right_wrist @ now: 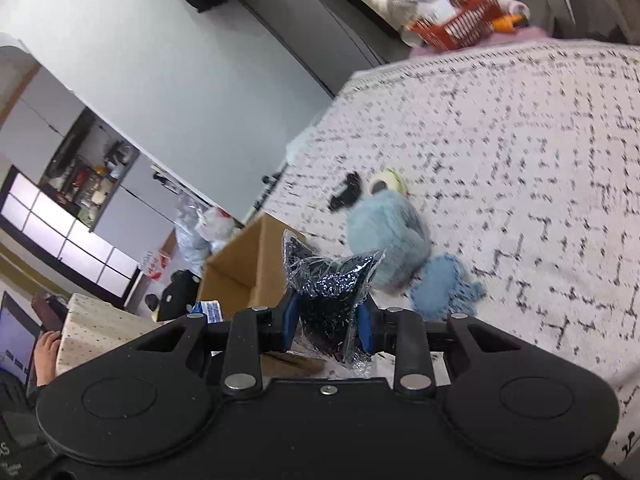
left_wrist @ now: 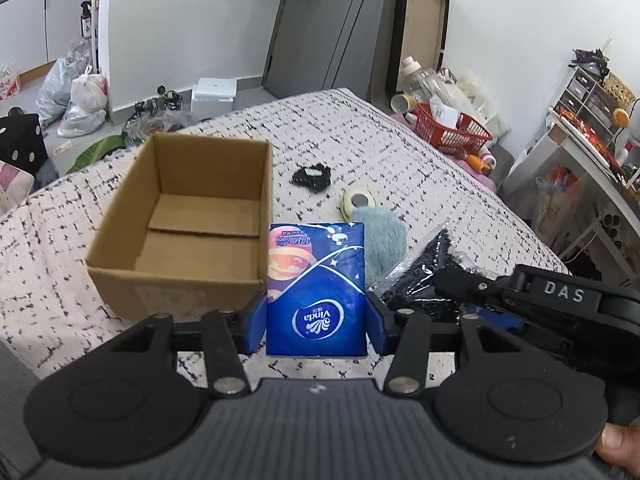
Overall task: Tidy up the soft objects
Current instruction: 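Drop the tissue pack into the box with the left tool while the right tool drops the bead bag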
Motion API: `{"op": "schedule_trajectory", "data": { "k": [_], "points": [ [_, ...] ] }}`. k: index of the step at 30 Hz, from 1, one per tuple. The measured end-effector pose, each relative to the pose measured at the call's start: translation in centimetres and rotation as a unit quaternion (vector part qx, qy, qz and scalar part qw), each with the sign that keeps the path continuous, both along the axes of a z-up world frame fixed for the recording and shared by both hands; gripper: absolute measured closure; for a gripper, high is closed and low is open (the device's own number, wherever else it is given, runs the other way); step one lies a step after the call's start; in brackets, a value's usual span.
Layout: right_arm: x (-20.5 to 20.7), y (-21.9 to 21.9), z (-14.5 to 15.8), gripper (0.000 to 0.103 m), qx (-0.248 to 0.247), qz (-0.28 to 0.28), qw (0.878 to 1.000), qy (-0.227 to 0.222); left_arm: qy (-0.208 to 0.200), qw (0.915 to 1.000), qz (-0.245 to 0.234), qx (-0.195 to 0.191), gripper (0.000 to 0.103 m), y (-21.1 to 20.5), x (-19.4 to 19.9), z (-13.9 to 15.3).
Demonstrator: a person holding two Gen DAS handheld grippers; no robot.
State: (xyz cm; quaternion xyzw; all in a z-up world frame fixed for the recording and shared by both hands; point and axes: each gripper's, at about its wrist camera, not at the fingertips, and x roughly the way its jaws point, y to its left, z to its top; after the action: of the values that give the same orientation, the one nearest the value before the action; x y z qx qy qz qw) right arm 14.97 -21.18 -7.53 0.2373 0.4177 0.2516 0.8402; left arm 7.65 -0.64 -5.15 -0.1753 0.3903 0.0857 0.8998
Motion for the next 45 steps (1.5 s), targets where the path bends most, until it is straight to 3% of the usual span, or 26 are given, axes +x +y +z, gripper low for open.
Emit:
{"op": "schedule_trajectory", "data": {
  "k": [15,22,37,45],
  "points": [
    [0.0,2.3,1.6,0.073,0.035,0.016,0.997,-0.060,-0.018,0.9988,0.044,0.007,0.054,4.5,-0.7,1.4],
    [0.4,4.6,1.8,0.073,0.035,0.029,0.996,-0.071,-0.016,0.9976,0.067,-0.003,0.054,7.5,-0.5,0.5],
    [0.9,10.4,0.7,0.073,0.015,0.067,0.996,-0.062,0.011,0.9962,0.083,-0.024,0.053,12.5,1.3,-2.1],
    [0.9,13.5,0.0,0.073,0.001,0.096,0.994,-0.050,0.026,0.9953,0.091,-0.022,0.044,14.4,1.2,-2.3]
  ]
}}
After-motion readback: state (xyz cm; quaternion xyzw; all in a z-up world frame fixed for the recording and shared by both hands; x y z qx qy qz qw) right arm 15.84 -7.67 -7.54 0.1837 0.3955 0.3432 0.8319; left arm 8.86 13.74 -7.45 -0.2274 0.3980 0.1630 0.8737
